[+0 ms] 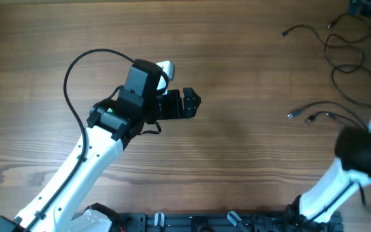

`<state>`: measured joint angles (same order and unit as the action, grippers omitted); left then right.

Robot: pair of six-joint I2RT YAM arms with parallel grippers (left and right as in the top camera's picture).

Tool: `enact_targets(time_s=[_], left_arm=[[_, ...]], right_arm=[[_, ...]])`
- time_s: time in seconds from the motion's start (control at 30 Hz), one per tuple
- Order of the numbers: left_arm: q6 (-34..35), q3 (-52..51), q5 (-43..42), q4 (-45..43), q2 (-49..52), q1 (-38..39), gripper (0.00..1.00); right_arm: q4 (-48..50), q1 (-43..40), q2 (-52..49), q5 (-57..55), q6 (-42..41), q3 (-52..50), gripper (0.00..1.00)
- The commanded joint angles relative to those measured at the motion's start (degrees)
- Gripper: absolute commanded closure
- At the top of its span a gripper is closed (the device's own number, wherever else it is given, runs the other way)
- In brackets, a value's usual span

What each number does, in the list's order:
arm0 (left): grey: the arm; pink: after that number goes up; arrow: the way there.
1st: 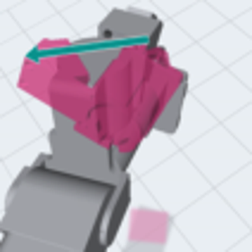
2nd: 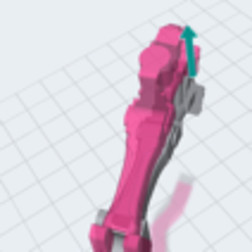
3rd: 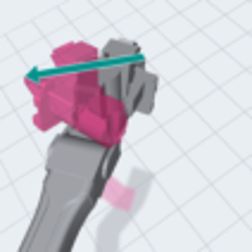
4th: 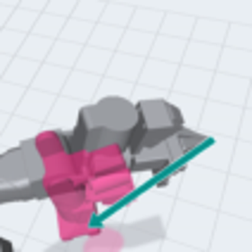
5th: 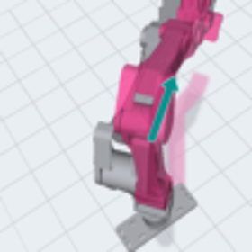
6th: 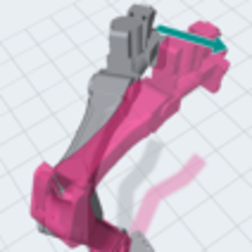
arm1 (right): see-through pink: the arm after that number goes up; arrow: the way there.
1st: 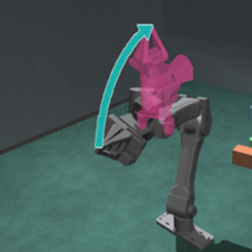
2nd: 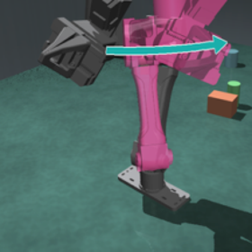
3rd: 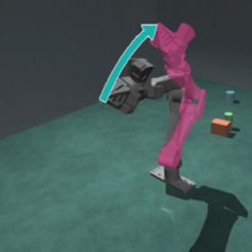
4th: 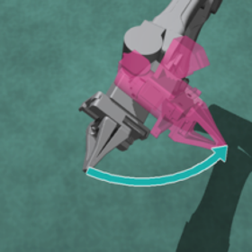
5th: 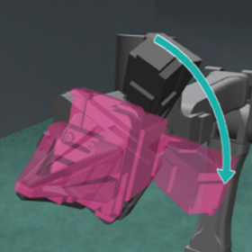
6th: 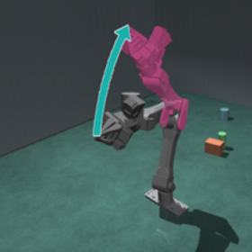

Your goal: Untangle cables

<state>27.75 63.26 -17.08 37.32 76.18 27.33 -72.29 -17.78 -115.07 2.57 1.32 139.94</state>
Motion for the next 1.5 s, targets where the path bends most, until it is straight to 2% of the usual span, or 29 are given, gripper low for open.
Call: enact_targets(time_s=[0.0, 0.07, 0.23, 1.07, 1.2, 1.33, 1.4, 1.47], left_arm=[[0.15, 0.37, -0.68, 0.00, 0.00, 0.20, 0.00], [0.15, 0.37, -0.68, 0.00, 0.00, 0.20, 0.00], [0.13, 0.37, -0.68, -0.02, 0.00, 0.20, 0.00], [0.13, 0.37, -0.68, 0.00, 0.00, 0.20, 0.00], [-7.91, 0.33, 0.02, 1.49, 0.24, 0.31, 0.00], [-23.67, 0.22, 0.81, 3.72, 0.22, 0.31, 0.00], [-27.45, -0.76, 3.39, 3.23, -0.48, 0.31, 0.00], [-27.85, -3.45, 6.64, -0.33, -2.54, -0.24, 0.00]], right_arm=[[-5.68, 0.35, 9.18, 13.42, -0.48, 0.31, 0.00], [-11.63, 0.35, 13.92, 15.78, -0.52, 0.31, 0.00], [-19.85, 0.35, 17.75, 15.54, -0.39, 0.31, 0.00], [-19.82, 0.35, 17.68, 15.54, -0.42, 0.28, 0.00], [-19.85, 0.35, 17.68, 15.54, -0.39, 0.28, 0.00], [-19.85, 0.35, 17.68, 15.52, -0.39, 0.28, 0.00], [-19.85, 0.35, 17.68, 15.54, -0.39, 0.28, 0.00], [-19.82, 0.35, 17.68, 15.52, -0.39, 0.28, 0.00]])
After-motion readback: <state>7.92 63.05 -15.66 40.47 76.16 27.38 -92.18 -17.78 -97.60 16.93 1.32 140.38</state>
